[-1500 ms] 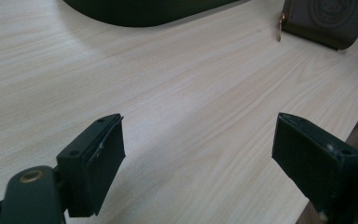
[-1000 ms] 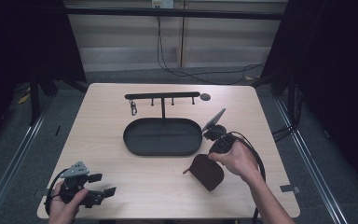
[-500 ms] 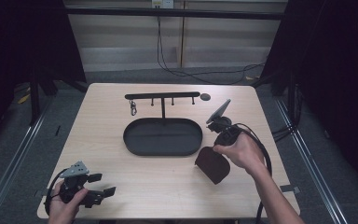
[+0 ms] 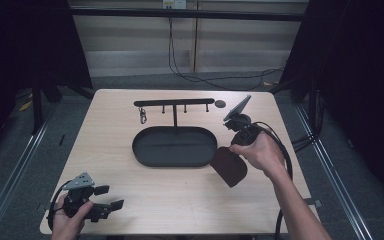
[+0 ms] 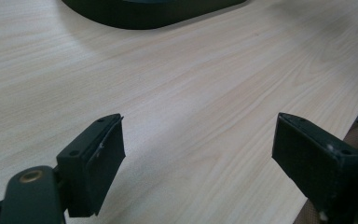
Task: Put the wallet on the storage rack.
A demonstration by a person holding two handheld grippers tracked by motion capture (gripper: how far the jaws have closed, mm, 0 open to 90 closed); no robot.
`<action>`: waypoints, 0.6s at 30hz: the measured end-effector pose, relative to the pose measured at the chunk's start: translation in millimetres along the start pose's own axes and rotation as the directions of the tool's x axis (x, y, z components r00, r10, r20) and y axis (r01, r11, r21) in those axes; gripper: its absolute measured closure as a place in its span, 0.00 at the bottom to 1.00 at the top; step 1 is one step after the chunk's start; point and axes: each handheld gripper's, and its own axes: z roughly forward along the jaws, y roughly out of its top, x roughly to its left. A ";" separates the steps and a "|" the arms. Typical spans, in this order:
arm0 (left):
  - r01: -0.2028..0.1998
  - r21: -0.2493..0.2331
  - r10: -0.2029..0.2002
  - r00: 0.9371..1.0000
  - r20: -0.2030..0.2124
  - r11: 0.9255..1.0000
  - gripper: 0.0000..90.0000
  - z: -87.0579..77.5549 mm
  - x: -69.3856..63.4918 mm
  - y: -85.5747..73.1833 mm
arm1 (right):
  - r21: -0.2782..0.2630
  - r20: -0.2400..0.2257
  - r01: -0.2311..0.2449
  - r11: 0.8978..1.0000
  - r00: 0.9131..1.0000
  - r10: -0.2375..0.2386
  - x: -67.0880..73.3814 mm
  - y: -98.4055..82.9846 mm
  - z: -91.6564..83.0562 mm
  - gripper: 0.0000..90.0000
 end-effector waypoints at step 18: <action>0.001 -0.020 -0.001 1.000 0.018 1.000 0.18 -1.3 0.5 0.6 | -0.038 0.006 -0.038 0.999 0.999 0.038 -5.9 26.6 -11.8 0.93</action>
